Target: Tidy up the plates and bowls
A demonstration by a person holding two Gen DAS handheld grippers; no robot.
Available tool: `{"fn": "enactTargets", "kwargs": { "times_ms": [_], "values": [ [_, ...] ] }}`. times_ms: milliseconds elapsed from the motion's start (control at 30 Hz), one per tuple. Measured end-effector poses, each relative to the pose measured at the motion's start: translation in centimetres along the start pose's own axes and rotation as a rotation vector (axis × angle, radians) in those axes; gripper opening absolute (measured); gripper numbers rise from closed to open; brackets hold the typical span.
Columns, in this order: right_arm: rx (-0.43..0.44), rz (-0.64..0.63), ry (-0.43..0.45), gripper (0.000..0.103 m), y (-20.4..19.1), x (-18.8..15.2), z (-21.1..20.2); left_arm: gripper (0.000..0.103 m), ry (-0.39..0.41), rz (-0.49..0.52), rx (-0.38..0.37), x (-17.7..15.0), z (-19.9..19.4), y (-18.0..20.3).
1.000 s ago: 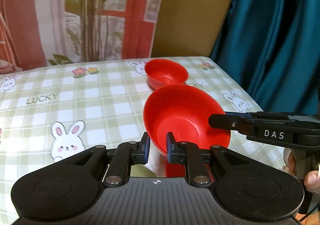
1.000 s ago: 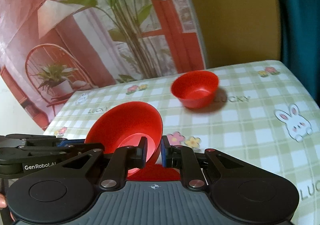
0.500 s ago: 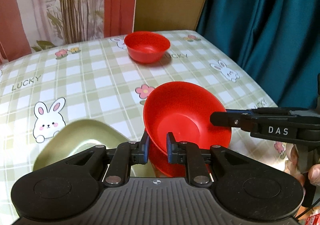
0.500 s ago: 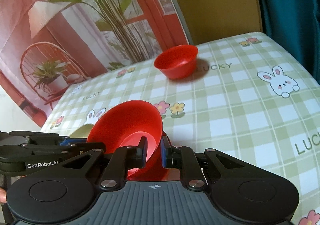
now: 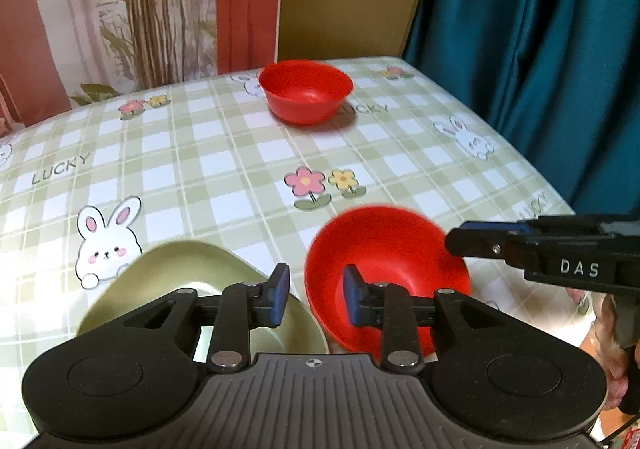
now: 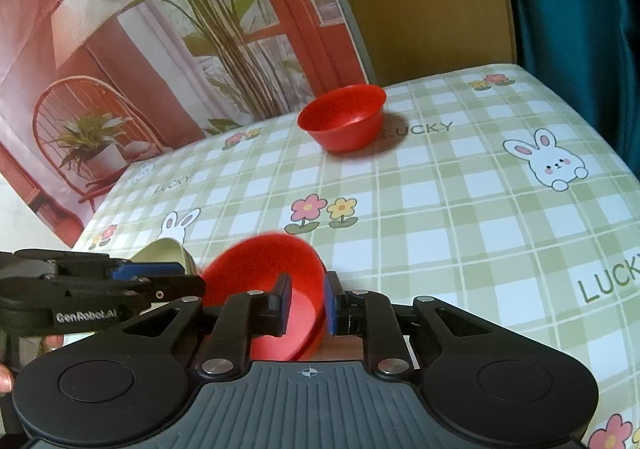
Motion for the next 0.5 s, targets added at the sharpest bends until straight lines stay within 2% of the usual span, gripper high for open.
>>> {"fn": "enactTargets", "kwargs": {
  "times_ms": [133,400,500],
  "values": [
    [-0.003,-0.016,0.040,0.017,0.1,1.7,-0.8,0.031,0.050,-0.022,-0.003,1.2,-0.9,-0.7],
    [-0.029,-0.071,0.173,0.017,0.6,7.1,-2.1,0.031,0.230,-0.106,-0.008,6.0,-3.7,-2.6],
    [-0.043,-0.085,0.205,0.017,1.2,8.8,-1.6,0.031,0.269,-0.134,-0.016,7.4,-3.8,-2.9]
  ]
}}
Point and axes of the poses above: each gripper's, at about its wrist camera, not at the fingertips, and z roughly the way its jaws point, y to its right, x to its top, the point moved 10 cm from there along z, roughly the way its jaws point, and after that the axes turned 9 degrees about -y, right-handed, at the moved point
